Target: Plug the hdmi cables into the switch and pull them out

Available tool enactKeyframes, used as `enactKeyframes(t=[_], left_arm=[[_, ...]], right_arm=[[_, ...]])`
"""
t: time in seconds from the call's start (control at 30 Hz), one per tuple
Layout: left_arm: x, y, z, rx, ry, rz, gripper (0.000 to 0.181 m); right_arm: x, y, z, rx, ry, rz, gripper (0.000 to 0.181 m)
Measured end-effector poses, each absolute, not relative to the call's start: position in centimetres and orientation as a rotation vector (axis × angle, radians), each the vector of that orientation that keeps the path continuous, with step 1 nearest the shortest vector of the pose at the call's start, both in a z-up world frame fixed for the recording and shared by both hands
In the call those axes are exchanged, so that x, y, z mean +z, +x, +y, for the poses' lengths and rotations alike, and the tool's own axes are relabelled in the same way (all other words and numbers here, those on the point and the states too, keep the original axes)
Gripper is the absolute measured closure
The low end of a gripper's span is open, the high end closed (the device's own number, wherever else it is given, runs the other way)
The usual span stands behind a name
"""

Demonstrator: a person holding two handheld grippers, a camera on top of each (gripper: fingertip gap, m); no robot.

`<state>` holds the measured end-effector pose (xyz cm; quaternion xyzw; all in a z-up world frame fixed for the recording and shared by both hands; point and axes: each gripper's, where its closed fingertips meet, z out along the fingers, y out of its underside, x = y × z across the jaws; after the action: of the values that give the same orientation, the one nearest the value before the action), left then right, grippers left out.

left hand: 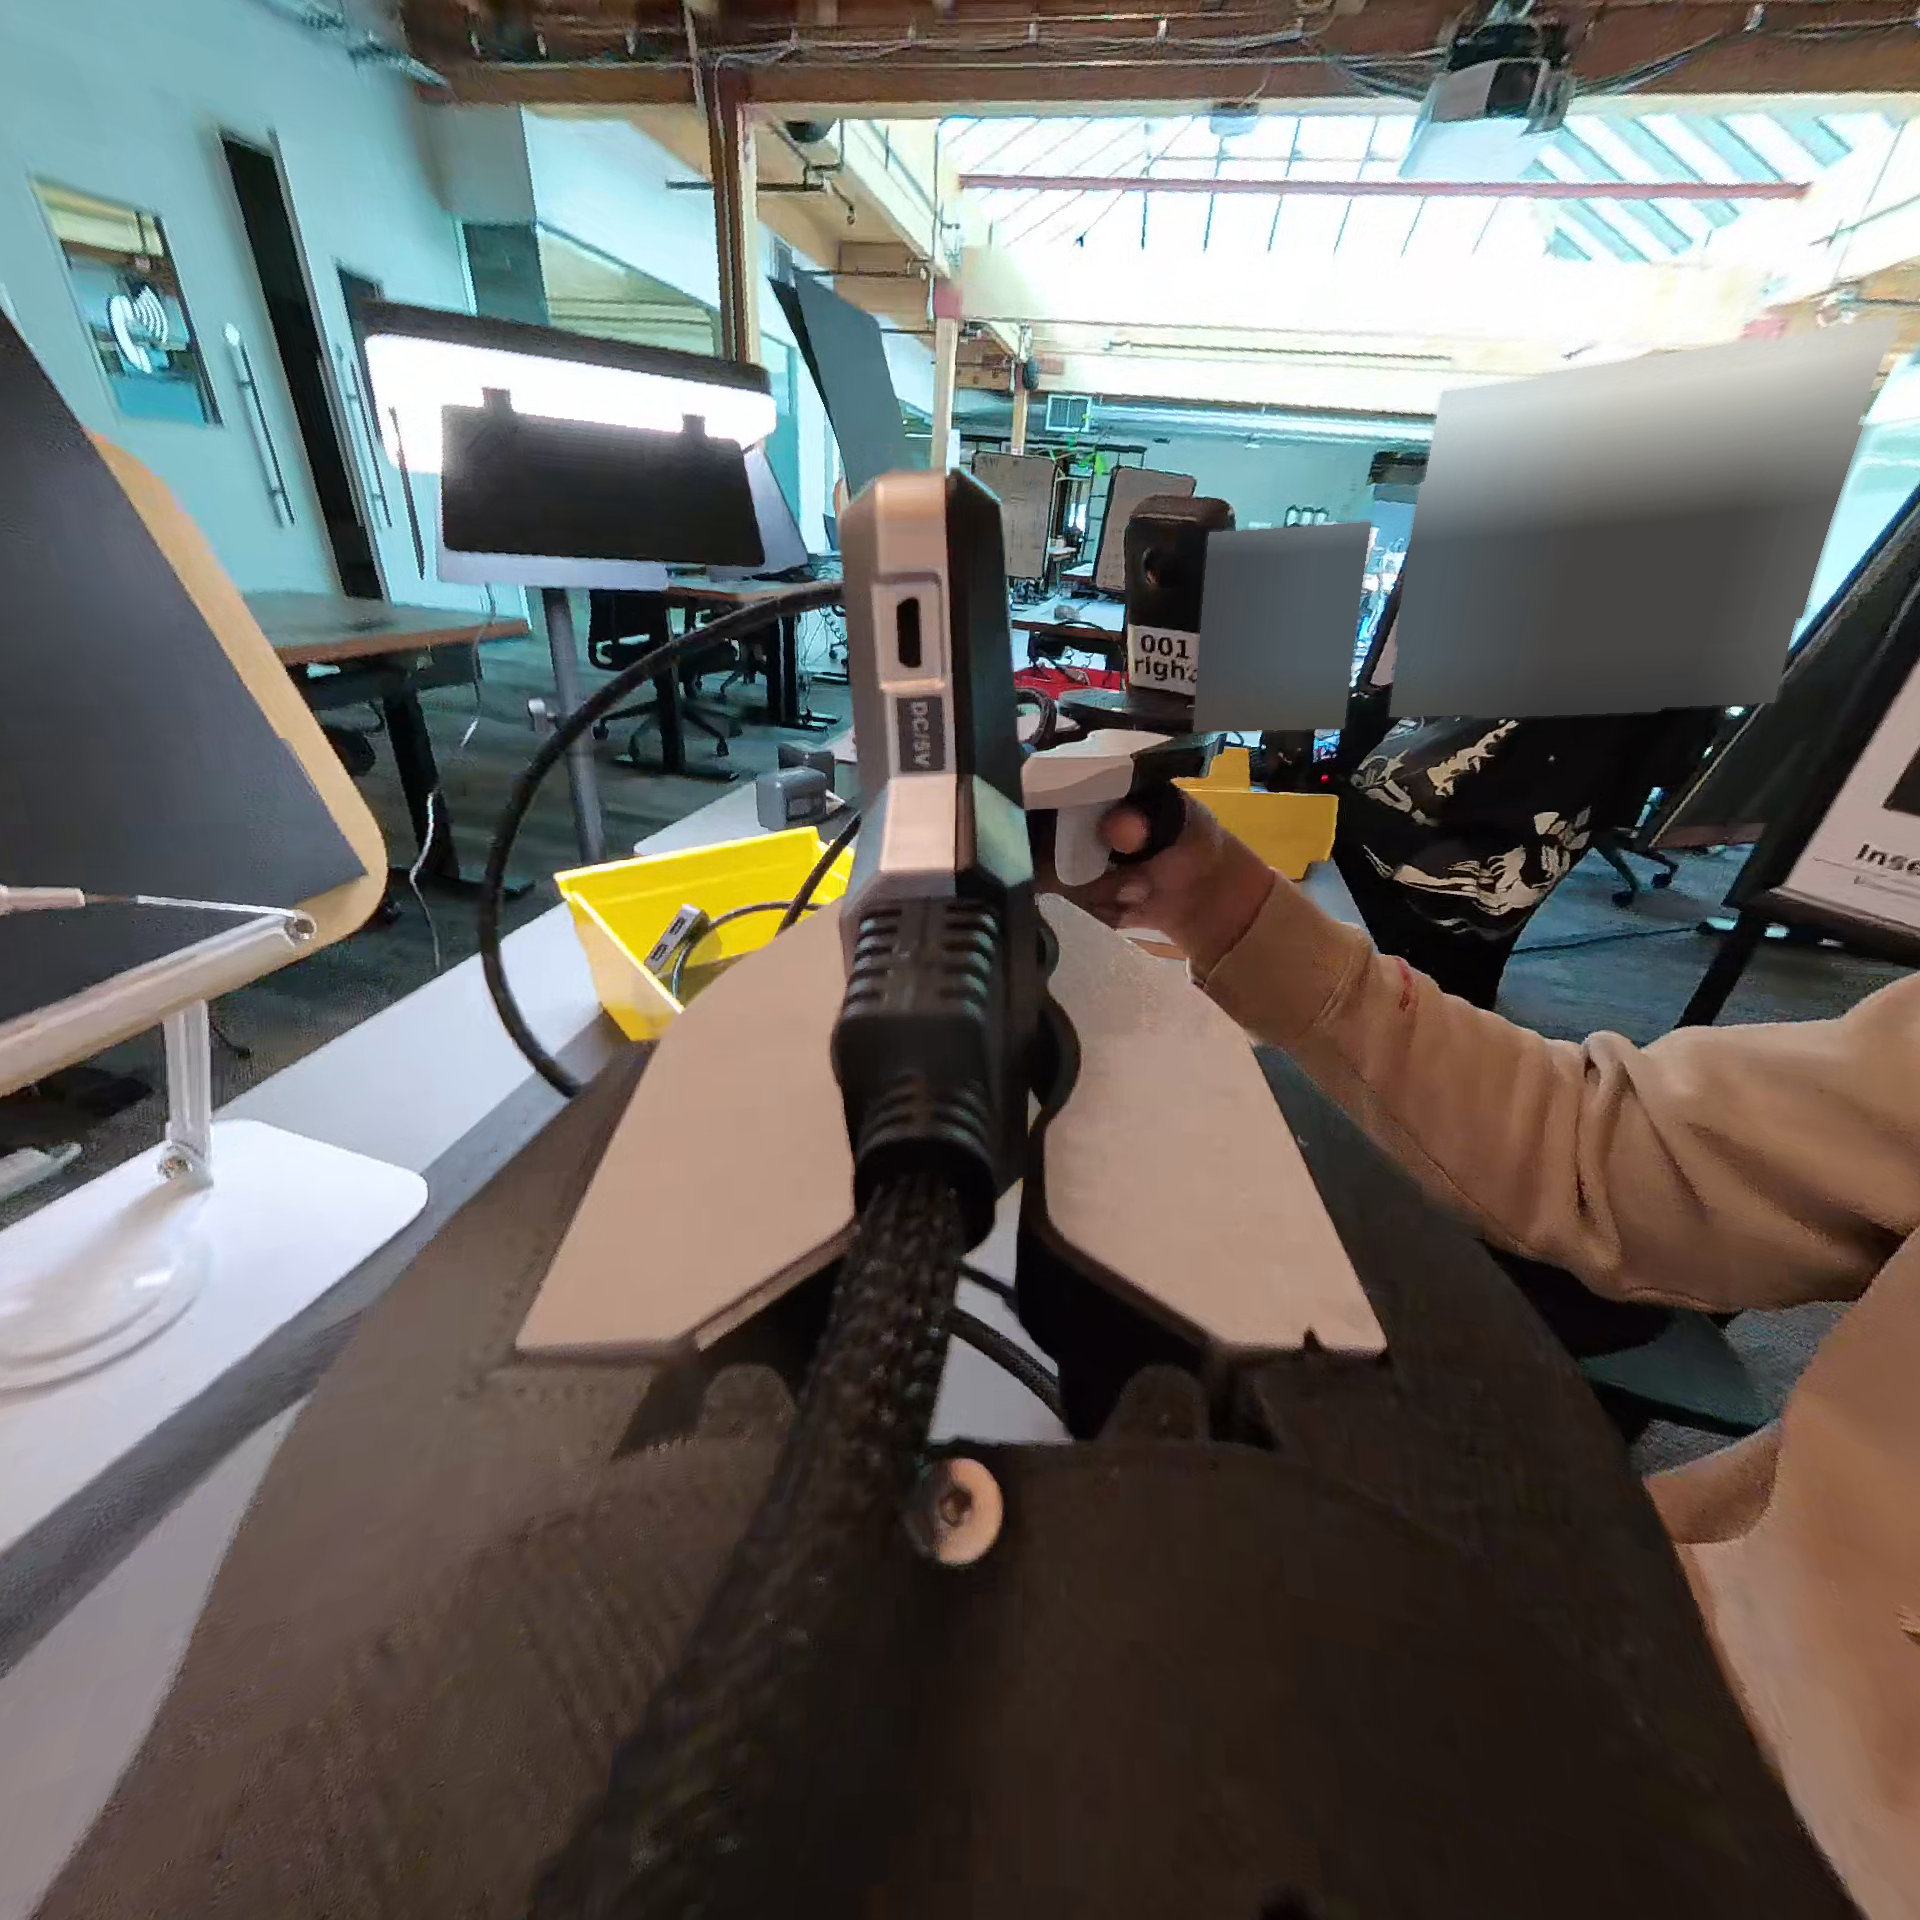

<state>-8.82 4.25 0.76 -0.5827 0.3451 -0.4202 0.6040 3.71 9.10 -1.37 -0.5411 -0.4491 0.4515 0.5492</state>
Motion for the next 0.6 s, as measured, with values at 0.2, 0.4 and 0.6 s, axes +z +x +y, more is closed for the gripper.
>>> enactKeyframes(t=[0.2,0.4,0.6], left_arm=[[-0.5,-12.0,6.9,-0.83,-1.484,0.67,0.157],[-3.9,-10.5,6.8,-0.859,-1.611,0.81,0.157],[-4.6,-10.1,7.2,-0.844,-1.625,0.819,0.157]], right_arm=[[0.1,6.6,8.8,1.184,-1.341,-1.0,0.17],[2.6,5.3,6.5,1.227,-1.198,-1.033,0.17],[2.2,3.7,9.2,1.019,-1.42,-1.156,0.17]])
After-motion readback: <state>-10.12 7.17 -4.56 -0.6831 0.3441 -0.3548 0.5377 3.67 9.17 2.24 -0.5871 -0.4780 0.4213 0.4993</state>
